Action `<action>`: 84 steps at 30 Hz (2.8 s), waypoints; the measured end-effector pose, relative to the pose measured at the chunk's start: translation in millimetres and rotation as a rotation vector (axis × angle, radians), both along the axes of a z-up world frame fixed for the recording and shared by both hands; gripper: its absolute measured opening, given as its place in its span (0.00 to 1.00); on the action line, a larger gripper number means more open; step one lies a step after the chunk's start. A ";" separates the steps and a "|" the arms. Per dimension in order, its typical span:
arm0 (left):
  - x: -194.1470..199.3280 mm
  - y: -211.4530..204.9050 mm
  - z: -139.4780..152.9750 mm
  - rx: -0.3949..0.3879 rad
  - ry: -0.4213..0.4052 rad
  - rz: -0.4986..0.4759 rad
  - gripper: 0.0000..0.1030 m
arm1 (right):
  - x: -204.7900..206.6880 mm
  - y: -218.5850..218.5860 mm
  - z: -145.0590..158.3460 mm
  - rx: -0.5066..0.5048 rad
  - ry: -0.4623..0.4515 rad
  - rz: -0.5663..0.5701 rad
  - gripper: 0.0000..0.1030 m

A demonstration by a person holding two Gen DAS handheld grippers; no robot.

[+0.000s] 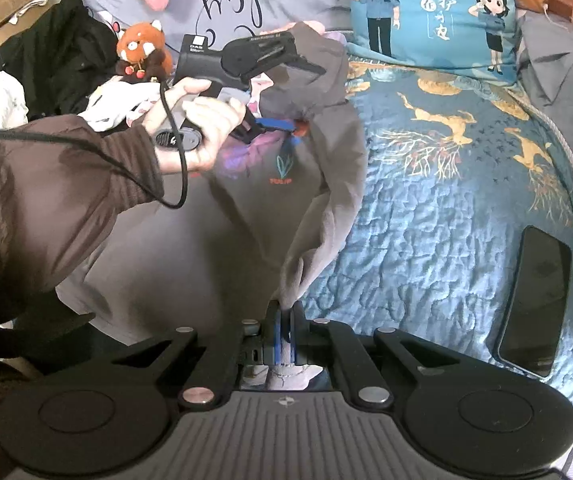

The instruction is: Fold clothes

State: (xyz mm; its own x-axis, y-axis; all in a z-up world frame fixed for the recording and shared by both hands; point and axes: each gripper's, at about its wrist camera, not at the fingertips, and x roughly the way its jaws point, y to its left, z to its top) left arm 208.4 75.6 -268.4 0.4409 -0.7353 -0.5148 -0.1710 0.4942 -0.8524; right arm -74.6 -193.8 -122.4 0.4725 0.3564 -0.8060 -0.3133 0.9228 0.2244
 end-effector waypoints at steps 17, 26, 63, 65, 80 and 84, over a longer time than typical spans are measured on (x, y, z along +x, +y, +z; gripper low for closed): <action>9.5 -32.9 -10.1 0.036 -0.034 0.088 0.14 | 2.3 -6.8 -14.4 0.032 0.034 -0.035 0.04; -0.4 -36.1 23.2 0.216 -0.119 0.113 0.05 | 0.0 -4.1 -14.0 0.034 0.033 -0.024 0.04; -33.3 23.6 94.6 0.864 -0.347 -0.097 0.49 | 36.3 90.2 -107.3 0.399 0.418 0.314 0.41; -46.3 30.8 105.7 0.873 -0.381 -0.123 0.61 | 30.9 68.0 -91.2 0.349 0.349 0.249 0.44; -83.4 35.3 95.6 0.959 -0.327 -0.234 0.81 | 51.5 37.1 -124.5 0.262 0.344 0.029 0.49; -96.6 35.8 81.9 0.916 -0.304 -0.255 0.81 | 42.4 41.0 -126.5 0.258 0.427 0.074 0.47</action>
